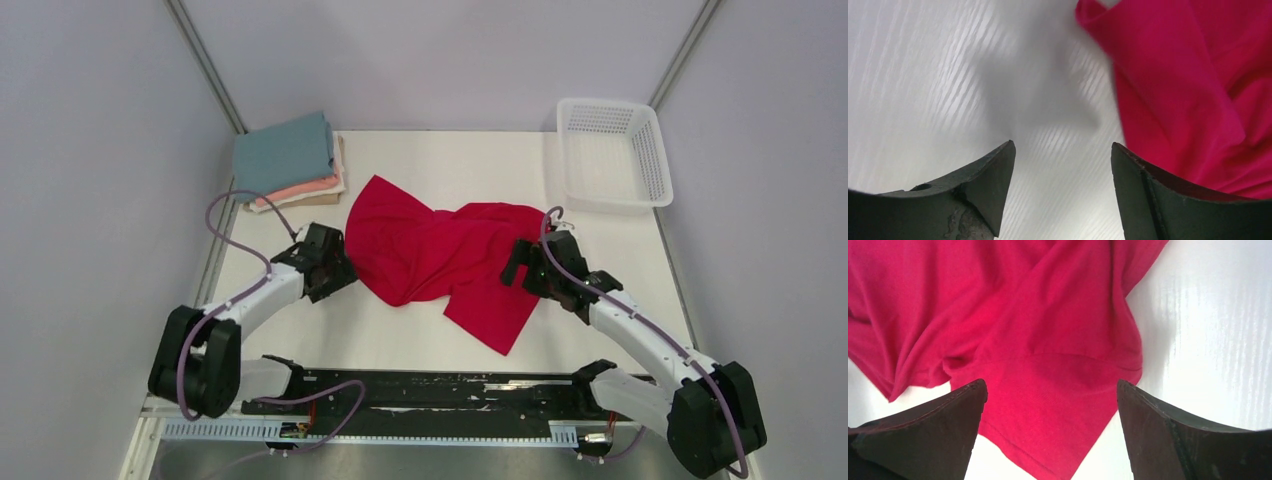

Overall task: Fold and stack the t-shirts
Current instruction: Flatten out the tshirt

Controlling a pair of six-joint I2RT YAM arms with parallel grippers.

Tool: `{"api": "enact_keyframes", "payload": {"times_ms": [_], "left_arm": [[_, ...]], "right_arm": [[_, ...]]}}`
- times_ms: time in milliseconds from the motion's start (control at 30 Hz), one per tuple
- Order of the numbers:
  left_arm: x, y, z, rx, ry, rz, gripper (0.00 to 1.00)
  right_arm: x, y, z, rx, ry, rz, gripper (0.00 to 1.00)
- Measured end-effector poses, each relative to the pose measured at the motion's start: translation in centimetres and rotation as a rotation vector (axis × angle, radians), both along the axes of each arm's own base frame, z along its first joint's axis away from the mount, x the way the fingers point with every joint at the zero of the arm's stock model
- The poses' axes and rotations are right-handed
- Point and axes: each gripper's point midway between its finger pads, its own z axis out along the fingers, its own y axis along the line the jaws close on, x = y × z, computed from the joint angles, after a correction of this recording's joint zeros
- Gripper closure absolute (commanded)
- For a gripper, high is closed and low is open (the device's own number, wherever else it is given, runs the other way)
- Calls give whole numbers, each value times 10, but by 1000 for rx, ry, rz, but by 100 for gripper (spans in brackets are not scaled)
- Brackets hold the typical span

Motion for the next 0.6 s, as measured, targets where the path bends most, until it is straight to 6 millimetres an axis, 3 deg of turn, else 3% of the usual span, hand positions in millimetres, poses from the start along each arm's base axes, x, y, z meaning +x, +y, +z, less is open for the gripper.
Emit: {"api": "enact_keyframes", "payload": {"times_ms": [233,333,467,600], "left_arm": [[64,-19,-7,40,46,-25,27],[80,-21,-8,63,55,-32,27],[94,-22,-10,84,69,-43,44],[107,-25,-11,91,69,-64,69]], "right_arm": [[-9,3,4,25,-15,24,0],[-12,2,2,24,-10,25,0],[-15,2,-1,22,4,28,0],[-18,5,-2,26,12,43,2]]}}
